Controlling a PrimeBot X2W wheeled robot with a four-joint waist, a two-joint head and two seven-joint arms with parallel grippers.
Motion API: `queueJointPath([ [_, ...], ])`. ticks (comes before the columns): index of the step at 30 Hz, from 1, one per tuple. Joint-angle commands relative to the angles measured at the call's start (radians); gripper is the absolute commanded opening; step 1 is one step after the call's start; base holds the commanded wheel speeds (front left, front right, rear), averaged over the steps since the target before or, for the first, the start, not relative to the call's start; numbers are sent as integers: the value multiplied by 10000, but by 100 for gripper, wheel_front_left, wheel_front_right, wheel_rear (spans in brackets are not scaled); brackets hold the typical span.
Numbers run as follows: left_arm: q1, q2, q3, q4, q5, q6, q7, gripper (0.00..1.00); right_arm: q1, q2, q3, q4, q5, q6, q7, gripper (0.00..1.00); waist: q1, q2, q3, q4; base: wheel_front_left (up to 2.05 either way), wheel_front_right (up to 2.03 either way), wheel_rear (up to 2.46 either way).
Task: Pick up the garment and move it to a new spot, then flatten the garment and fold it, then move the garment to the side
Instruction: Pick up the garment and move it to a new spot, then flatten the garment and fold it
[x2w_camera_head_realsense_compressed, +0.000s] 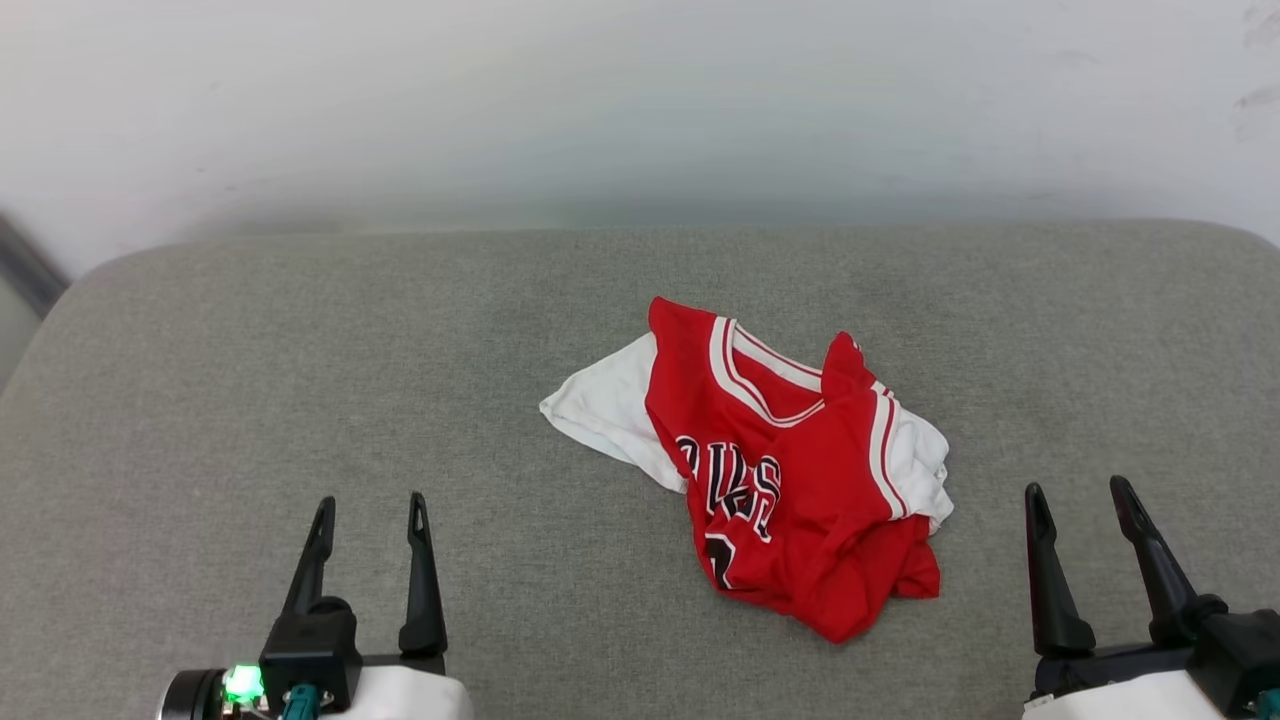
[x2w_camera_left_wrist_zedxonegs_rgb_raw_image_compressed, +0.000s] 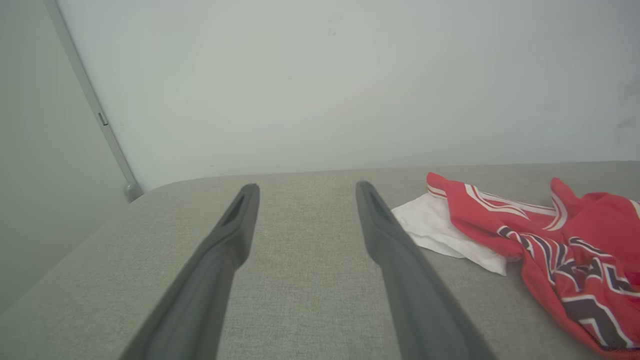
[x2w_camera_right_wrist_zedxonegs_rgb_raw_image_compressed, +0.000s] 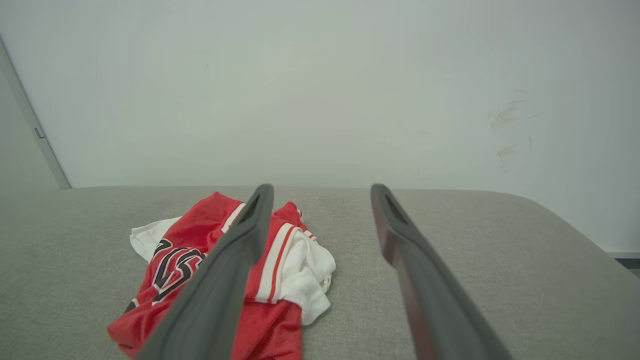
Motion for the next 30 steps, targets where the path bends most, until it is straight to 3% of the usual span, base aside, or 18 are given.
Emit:
queueJointPath([
  [1,210,-194,183,48,175,-223,-27,100,165,21,12,18,75,-7,-24,100,0,0,-76,-6,0,0,0],
  [9,689,-964,960,242,861,-1139,-28,100,508,21,-65,114,443,-5,-24,100,0,0,-285,12,0,0,0],
  [17,885,-1445,1590,292,1342,-1696,-28,100,633,21,-31,67,544,-5,-24,100,0,0,-292,21,0,0,0],
  [26,609,-1677,2095,356,1686,-2162,-28,100,503,21,-20,8,430,-5,-24,100,0,0,-171,-10,0,0,0],
  [30,-251,-1397,2305,532,1819,-2546,-28,100,323,23,37,-59,263,-5,-24,100,0,0,-27,-16,0,0,0],
])
